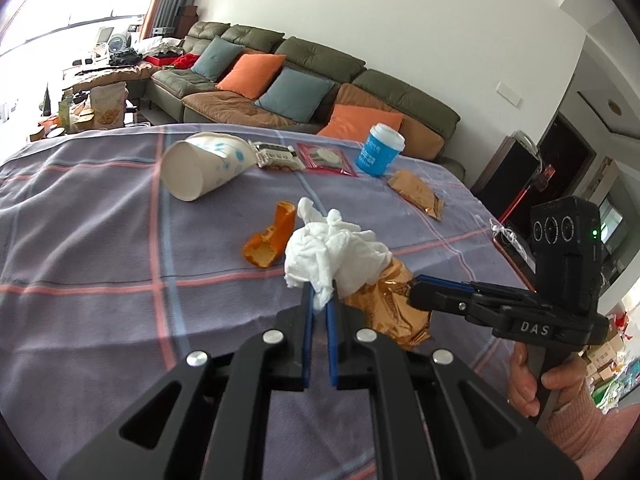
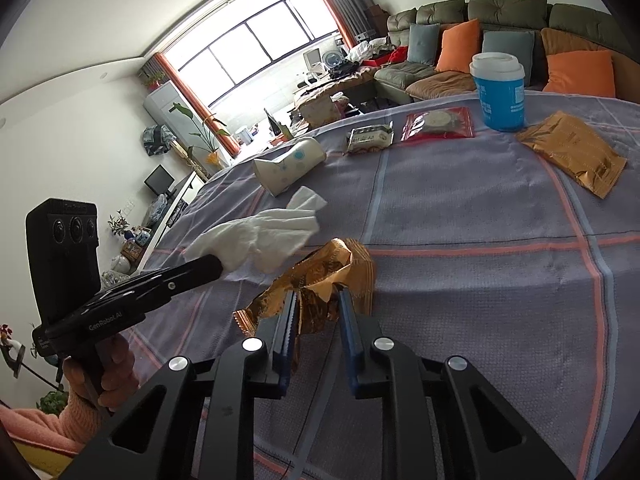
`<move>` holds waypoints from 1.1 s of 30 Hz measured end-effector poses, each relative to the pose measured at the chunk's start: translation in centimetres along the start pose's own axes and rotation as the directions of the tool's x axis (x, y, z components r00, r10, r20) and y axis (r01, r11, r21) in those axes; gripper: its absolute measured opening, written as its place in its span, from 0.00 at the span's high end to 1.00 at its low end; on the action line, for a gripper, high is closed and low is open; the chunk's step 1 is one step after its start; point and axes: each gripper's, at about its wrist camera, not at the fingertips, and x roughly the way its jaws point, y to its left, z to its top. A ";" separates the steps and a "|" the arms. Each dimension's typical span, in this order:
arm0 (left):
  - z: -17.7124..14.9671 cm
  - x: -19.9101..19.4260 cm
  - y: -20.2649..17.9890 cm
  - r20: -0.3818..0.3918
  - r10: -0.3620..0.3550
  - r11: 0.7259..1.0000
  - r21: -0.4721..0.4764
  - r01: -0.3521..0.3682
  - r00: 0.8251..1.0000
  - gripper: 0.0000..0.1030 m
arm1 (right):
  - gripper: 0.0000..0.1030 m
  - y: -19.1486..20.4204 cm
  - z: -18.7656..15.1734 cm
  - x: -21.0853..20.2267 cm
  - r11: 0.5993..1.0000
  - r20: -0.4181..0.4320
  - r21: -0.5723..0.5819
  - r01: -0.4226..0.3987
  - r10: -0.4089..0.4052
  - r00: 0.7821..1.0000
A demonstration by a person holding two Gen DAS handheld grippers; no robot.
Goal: Collect trash
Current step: 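Grasp the white tissue with the left gripper while the right gripper grasps the gold foil, then carry the tissue and gold foil over the teal bin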
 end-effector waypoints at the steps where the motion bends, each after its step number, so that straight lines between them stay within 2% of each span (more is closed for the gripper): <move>1: -0.1 -0.4 0.1 0.007 -0.001 1.000 -0.001 0.001 1.000 0.93 | 0.81 0.1 0.0 -0.1 1.000 0.004 -0.003 0.003 -0.003 1.000; 10: -0.9 -3.9 1.2 0.062 0.006 1.000 -0.016 -0.005 0.998 0.93 | 0.81 1.1 0.6 -0.7 0.999 0.035 -0.032 0.006 -0.005 0.999; 17: -2.1 -7.5 3.0 0.117 0.057 0.997 -0.053 -0.051 0.992 0.93 | 0.81 2.8 1.1 -0.2 0.998 0.048 -0.065 -0.016 0.019 0.999; 23: -3.2 -10.4 4.4 0.162 0.104 0.992 -0.088 -0.090 0.981 0.93 | 0.81 4.8 1.5 1.0 0.993 0.045 -0.102 -0.057 0.062 0.997; 33: -5.2 -13.9 6.3 0.194 0.166 0.979 -0.148 -0.139 0.967 0.93 | 0.81 8.4 2.1 3.2 0.979 0.016 -0.160 -0.129 0.133 0.991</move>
